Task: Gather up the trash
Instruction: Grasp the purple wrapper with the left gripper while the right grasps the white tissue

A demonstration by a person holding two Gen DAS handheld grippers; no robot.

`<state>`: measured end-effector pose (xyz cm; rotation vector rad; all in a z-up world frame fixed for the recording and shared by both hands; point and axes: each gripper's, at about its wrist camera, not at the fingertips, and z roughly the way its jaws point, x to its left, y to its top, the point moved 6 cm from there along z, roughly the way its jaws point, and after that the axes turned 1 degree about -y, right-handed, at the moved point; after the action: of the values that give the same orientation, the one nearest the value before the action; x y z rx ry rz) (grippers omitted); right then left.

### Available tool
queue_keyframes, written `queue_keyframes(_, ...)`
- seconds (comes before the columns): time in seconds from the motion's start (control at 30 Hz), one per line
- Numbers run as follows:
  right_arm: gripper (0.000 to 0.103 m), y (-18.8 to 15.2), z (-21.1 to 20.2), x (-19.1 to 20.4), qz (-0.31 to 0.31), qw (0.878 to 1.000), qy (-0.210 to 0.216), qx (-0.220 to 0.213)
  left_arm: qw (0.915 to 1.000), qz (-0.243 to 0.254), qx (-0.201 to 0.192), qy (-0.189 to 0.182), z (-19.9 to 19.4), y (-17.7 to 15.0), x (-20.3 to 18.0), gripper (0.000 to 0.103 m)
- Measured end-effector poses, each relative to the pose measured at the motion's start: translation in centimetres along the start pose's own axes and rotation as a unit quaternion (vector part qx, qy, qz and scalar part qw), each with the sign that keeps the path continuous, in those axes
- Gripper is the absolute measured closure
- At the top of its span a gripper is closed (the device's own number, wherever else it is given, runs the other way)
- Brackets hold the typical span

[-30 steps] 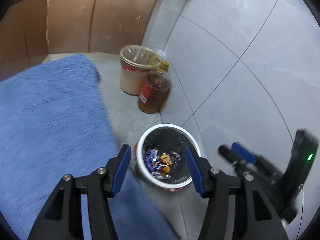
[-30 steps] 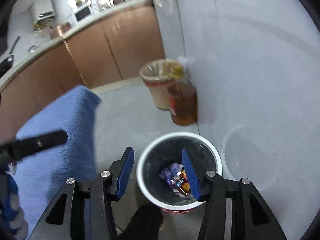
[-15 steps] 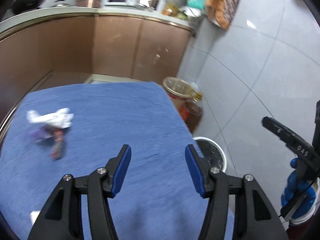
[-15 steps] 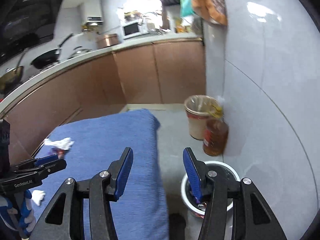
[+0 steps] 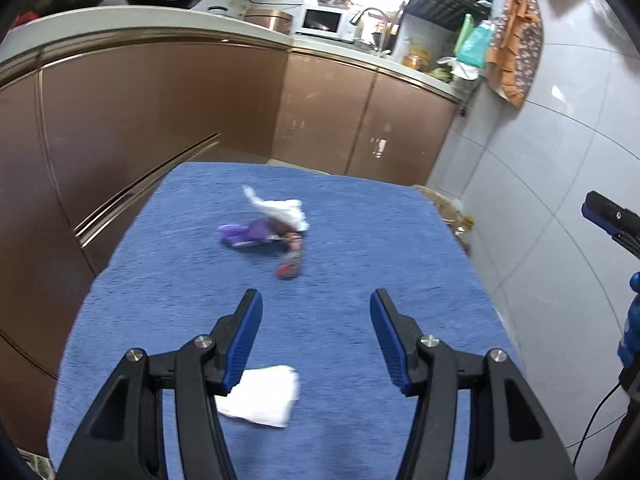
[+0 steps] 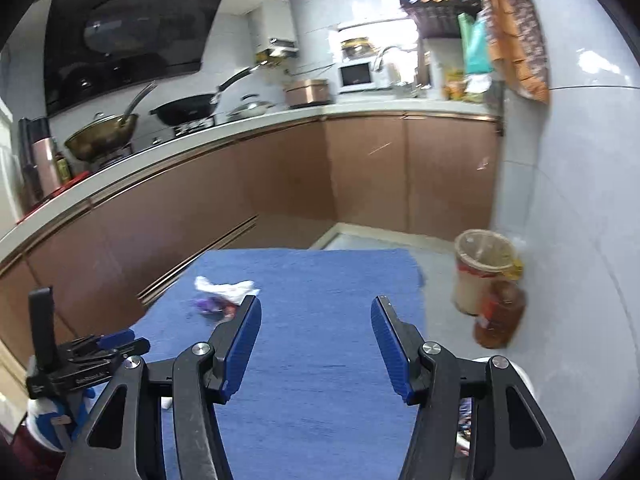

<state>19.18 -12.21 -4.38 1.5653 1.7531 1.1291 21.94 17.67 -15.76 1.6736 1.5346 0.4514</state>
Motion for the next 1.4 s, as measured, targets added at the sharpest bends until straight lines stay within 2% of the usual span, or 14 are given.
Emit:
queue_keyframes(0.1, 0.048, 0.3, 2.6, 1.2, 0.001, 0.999, 0.024, 0.021, 0.9999, 0.005, 0.005, 0.011, 1.2, 0.4, 2.3, 0.049)
queue_keyframes(0.3, 0.048, 0.6, 9.6, 2.8, 0.013, 0.995, 0.06, 0.073, 0.9987, 0.041, 0.022, 0.02, 6.1, 2.9, 5.6, 0.047)
queue_keyframes(0.57, 0.048, -0.8, 19.8, 4.5, 0.05, 0.981, 0.114, 0.151, 0.9909, 0.12, 0.059, -0.013, 14.5, 5.5, 6.1, 0.046)
queue_keyframes(0.77, 0.048, -1.5, 27.0, 6.0, 0.082, 0.966, 0.141, 0.2, 0.9869, 0.142, 0.073, -0.025, 18.9, 5.4, 6.7, 0.046)
queue_keyframes(0.9, 0.048, -1.8, 30.4, 7.7, 0.092, 0.957, 0.162, 0.221, 0.9863, 0.143, 0.074, -0.037, 20.2, 4.9, 7.3, 0.052)
queue_keyframes(1.03, 0.05, -2.1, 32.8, 9.4, 0.099, 0.951, 0.18, 0.233, 0.9853, 0.143, 0.074, -0.056, 21.0, 4.5, 7.2, 0.066)
queue_keyframes(1.17, 0.053, -2.3, 34.8, 10.8, 0.1, 0.946, 0.185, 0.246, 0.9855, 0.137, 0.072, -0.069, 21.0, 4.3, 7.3, 0.068)
queue_keyframes(1.33, 0.058, -2.9, 36.8, 11.8, 0.095, 0.945, 0.172, 0.263, 0.9871, 0.115, 0.085, -0.072, 21.4, 4.2, 8.4, 0.075)
queue_keyframes(1.4, 0.063, -3.3, 37.7, 12.0, 0.097, 0.943, 0.165, 0.272, 0.9864, 0.116, 0.091, -0.073, 21.6, 4.1, 8.3, 0.075)
